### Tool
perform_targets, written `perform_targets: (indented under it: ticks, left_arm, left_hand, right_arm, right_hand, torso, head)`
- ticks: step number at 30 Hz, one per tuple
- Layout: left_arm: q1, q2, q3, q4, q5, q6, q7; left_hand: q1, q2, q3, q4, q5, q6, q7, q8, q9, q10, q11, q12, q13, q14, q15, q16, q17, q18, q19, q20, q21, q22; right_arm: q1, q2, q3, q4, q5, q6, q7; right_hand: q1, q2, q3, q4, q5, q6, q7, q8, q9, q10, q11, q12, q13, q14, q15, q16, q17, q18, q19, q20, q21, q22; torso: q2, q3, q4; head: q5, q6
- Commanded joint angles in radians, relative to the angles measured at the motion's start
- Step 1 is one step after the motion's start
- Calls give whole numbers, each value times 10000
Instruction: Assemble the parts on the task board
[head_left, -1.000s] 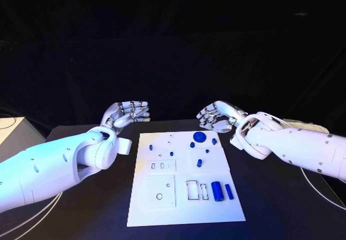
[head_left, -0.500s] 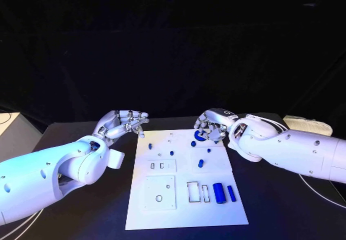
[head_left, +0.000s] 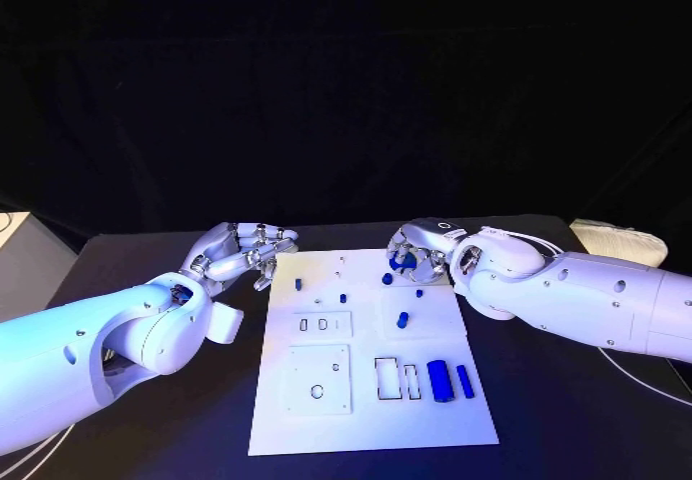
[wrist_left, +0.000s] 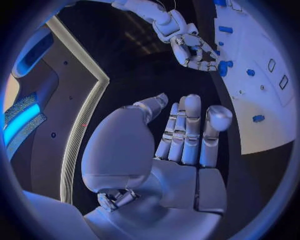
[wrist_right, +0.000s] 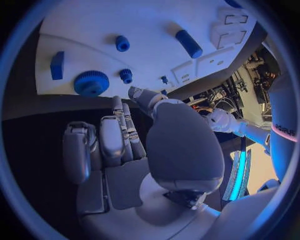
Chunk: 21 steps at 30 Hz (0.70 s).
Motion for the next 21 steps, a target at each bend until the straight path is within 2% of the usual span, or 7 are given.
perform_targets:
  ticks: [1,7,10,14,21]
  left_arm:
    - [8,-5,12,22,-131,429,-82]
    - [9,-16,14,4,-157,491,-133]
    - [9,-22,15,-13,-182,517,-168]
    - [9,-30,15,-24,-198,540,-198]
    - [9,-40,15,-35,-206,616,-243]
  left_hand:
    - [-34,-73,9,-32,23,17,-19,52,38,83,-27,81,72,247,-29,347,382,-114,221,-35,271,366]
    - [-36,-76,5,-41,24,-15,-23,53,49,78,-31,101,100,292,-36,413,453,-126,258,-45,334,438]
    - [-38,-70,6,-42,24,-43,-19,48,53,75,-32,113,116,333,-38,481,537,-134,283,-49,373,488]
    - [-39,-70,5,-43,24,-51,-18,47,54,78,-32,119,123,344,-39,498,556,-137,290,-50,384,502]
    - [-49,-74,-2,-42,22,-71,-14,44,58,72,-30,128,136,346,-38,498,553,-140,298,-52,405,523]
  right_arm:
    - [-34,33,2,42,-548,543,-400]
    - [-74,88,1,40,-713,620,-565]
    - [-82,107,1,64,-769,665,-647]
    - [-96,137,1,84,-800,696,-685]
    - [-116,193,1,54,-819,649,-719]
  right_hand:
    - [-44,-61,-30,73,-62,-64,-24,-36,24,-110,13,-34,-6,366,54,75,-17,-211,224,54,82,720]
    - [-72,-63,-88,115,-70,-25,-38,-13,56,-103,3,-19,5,338,46,46,-141,-229,273,55,162,833]
    - [-122,-88,-175,159,-77,13,-44,10,86,-141,2,-25,4,326,46,87,-150,-227,274,56,167,835]
    - [-137,-93,-212,175,-76,18,-49,14,95,-155,1,-26,4,323,45,109,-147,-221,266,56,155,814]
    - [-147,-80,-230,192,-67,19,-49,14,101,-167,1,-27,4,318,45,111,-164,-215,255,55,139,789]
  torso:
    - [102,-2,28]
    - [146,4,70]
    - [175,18,88]
    - [215,5,135]
    - [252,0,135]
  head:
    - [15,-25]
    - [47,5]
    - [68,-34]
    - [59,-57]
    - [25,-54]
